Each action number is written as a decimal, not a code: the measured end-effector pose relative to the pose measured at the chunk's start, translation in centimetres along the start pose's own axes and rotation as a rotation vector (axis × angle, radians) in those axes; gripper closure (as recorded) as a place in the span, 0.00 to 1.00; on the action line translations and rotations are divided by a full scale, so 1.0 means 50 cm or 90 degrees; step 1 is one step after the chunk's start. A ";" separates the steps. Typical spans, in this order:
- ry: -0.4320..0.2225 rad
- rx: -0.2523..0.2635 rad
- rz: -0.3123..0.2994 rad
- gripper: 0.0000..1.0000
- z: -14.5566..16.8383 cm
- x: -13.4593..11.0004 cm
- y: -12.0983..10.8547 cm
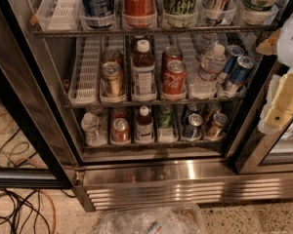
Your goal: Pick pepsi can from bottom shelf of fridge
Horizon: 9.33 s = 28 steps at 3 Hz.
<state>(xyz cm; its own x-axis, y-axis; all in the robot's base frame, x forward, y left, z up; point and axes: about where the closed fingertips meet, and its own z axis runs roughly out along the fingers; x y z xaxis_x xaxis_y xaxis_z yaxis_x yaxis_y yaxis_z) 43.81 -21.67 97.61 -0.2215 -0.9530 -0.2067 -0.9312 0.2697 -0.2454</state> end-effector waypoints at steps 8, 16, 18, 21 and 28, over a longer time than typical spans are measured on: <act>-0.365 0.136 0.240 0.00 0.145 -0.050 0.096; -0.536 0.423 0.435 0.00 0.444 -0.031 0.083; -0.608 0.505 0.495 0.00 0.530 -0.079 0.041; -0.591 0.535 0.575 0.00 0.590 -0.017 0.030; -0.671 0.567 0.619 0.00 0.816 0.079 -0.016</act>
Offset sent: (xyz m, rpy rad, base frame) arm 0.0107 0.0062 -0.0096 0.3025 -0.0876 -0.1008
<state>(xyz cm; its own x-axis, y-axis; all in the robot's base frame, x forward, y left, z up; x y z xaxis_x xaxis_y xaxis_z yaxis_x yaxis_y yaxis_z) 55.47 -20.01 58.37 0.0451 0.0024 -0.9990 -0.0531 0.9986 0.0000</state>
